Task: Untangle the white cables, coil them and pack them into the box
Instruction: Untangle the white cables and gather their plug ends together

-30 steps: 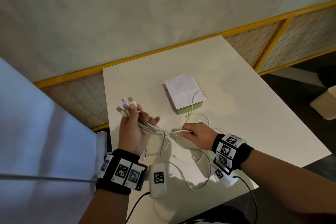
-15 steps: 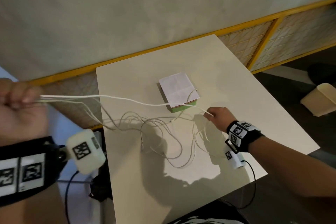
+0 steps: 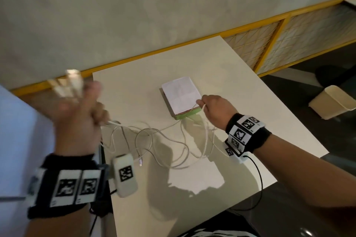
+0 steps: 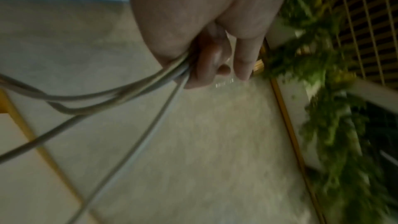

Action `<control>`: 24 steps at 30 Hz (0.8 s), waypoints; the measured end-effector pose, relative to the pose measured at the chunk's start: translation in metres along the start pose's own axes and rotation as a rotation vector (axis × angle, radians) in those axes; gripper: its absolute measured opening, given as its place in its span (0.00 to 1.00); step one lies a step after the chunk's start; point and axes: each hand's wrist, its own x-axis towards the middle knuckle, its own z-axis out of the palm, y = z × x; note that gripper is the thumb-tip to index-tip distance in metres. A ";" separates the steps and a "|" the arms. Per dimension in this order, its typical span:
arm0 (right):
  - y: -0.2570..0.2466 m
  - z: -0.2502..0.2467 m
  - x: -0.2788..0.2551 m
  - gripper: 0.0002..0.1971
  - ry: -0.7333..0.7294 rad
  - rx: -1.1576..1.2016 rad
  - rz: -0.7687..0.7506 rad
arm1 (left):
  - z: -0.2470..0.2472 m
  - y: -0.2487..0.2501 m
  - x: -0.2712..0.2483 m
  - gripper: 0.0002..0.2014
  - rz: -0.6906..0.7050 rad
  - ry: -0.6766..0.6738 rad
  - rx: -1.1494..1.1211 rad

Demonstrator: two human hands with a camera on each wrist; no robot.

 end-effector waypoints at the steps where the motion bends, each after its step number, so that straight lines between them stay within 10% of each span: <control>1: -0.009 0.001 0.001 0.15 -0.029 -0.036 -0.034 | 0.031 -0.004 -0.015 0.11 -0.021 -0.019 0.135; 11: -0.049 0.014 0.000 0.05 -0.119 0.221 -0.114 | 0.041 -0.112 -0.018 0.14 -0.445 -0.273 0.632; 24: 0.016 0.012 0.007 0.15 -0.053 0.608 0.140 | -0.006 -0.033 0.010 0.14 -0.023 0.014 0.446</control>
